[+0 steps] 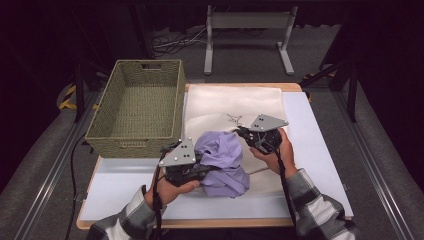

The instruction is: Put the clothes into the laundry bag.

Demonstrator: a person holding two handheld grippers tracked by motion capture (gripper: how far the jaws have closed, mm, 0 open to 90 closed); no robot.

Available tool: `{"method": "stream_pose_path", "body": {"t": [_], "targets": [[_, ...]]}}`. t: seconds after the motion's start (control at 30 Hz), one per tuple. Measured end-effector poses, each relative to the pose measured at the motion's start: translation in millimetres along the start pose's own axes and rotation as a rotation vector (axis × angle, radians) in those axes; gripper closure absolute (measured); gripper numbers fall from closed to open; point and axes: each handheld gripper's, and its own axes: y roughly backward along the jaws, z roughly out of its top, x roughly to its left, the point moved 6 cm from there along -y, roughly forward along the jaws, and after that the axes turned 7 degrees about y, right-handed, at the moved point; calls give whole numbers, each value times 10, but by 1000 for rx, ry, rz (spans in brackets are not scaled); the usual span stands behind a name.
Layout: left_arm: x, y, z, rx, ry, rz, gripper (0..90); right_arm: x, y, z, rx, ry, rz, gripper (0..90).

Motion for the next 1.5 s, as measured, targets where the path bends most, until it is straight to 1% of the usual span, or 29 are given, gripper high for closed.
{"method": "stream_pose_path", "body": {"t": [0.07,0.2,0.27,0.3,0.33,0.37,0.4,0.43,0.5,0.53,0.57,0.6,0.7,0.8,0.87,0.9,1.0,1.03,1.07,1.13,1.17,1.33,1.37,1.4,1.5], "targets": [[19,-89,-49,33,1,-1,829,5,4,4,-1,0,1,871],[91,-279,-147,100,-16,26,829,22,17,16,-5,4,7,871],[143,-363,-179,118,-7,26,828,34,21,23,-10,2,10,871],[172,-414,-193,132,-13,40,828,37,24,24,-10,4,12,871],[193,-452,-200,141,-13,44,828,45,29,26,-11,5,17,871],[193,-452,-200,141,-13,44,828,56,33,30,-12,7,19,871],[213,-490,-205,145,-9,47,828,56,33,30,-12,7,19,871],[246,-536,-213,156,-17,65,828,67,38,35,-13,9,22,871],[310,-640,-233,173,-13,93,828,89,50,49,-15,18,25,871],[310,-640,-233,173,-13,93,827,89,50,49,-15,18,25,871],[337,-679,-241,185,-21,115,827,103,56,55,-16,21,28,871],[356,-707,-246,192,-21,124,828,112,61,59,-16,25,30,871],[421,-781,-259,202,-15,157,826,131,78,70,-21,29,35,871],[485,-852,-281,223,-7,191,825,150,94,75,-19,31,40,871],[528,-882,-291,232,-10,221,823,161,103,79,-20,33,42,871],[553,-896,-295,231,-3,232,823,165,106,79,-19,32,40,871],[647,-925,-307,228,20,280,821,176,119,80,-20,32,44,871],[668,-933,-312,228,26,288,821,180,124,82,-22,35,47,871],[692,-941,-321,224,44,299,820,183,129,83,-23,34,48,871],[748,-948,-332,216,68,334,819,194,141,86,-24,34,52,871],[772,-948,-335,216,71,347,818,201,146,86,-23,36,54,871],[874,-956,-346,212,93,400,816,218,154,66,-16,35,64,871],[874,-956,-346,212,93,400,814,224,156,56,-13,39,65,871],[906,-952,-352,212,94,418,808,227,160,49,-11,40,66,870],[932,-957,-364,214,103,427,798,236,170,35,-10,40,77,870]]}}
